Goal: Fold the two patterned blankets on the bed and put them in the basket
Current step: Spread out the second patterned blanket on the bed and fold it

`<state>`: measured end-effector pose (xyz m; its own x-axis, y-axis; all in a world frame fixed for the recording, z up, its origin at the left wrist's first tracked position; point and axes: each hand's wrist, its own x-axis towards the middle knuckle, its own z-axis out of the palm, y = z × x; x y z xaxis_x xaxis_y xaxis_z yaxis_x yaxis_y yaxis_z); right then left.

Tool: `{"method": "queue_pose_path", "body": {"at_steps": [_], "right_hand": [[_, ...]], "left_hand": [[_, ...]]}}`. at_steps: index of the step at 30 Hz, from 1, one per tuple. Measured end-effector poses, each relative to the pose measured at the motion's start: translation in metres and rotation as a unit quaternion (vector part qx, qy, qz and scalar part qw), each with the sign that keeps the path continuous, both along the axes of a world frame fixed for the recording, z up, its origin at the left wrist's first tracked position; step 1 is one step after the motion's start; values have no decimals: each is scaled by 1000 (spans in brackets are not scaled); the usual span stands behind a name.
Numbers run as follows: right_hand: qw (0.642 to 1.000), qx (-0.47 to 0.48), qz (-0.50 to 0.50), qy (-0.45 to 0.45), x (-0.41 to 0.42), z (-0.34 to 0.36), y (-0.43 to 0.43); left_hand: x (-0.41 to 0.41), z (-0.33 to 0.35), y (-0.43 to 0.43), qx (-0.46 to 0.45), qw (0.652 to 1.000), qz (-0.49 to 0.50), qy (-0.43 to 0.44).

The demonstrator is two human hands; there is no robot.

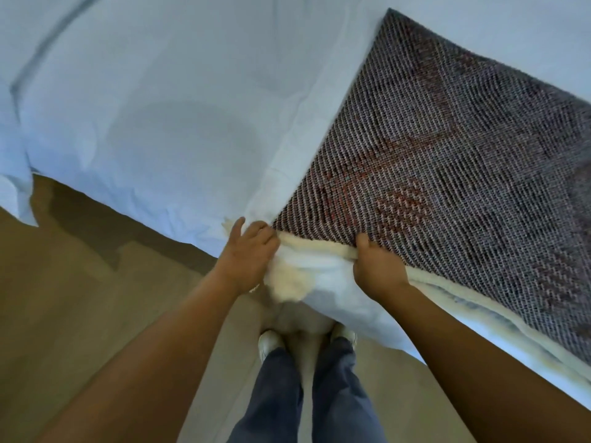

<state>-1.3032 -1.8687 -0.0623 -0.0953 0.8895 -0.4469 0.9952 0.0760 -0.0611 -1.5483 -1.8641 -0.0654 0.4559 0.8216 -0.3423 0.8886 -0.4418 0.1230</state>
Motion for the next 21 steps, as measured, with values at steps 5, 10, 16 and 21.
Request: {"method": "queue_pose_path", "body": {"at_steps": [5, 10, 16, 21], "right_hand": [[999, -18, -29, 22, -3, 0, -5], [998, 1, -39, 58, 12, 10, -18], [998, 43, -55, 1, 84, 24, -47], [996, 19, -74, -37, 145, 20, -65]], "left_hand": [[-15, 7, -11, -42, 998, -52, 22], [23, 29, -4, 75, 992, 24, -95], [119, 35, 2, 99, 991, -65, -60], [196, 10, -2, 15, 991, -133, 30]]}}
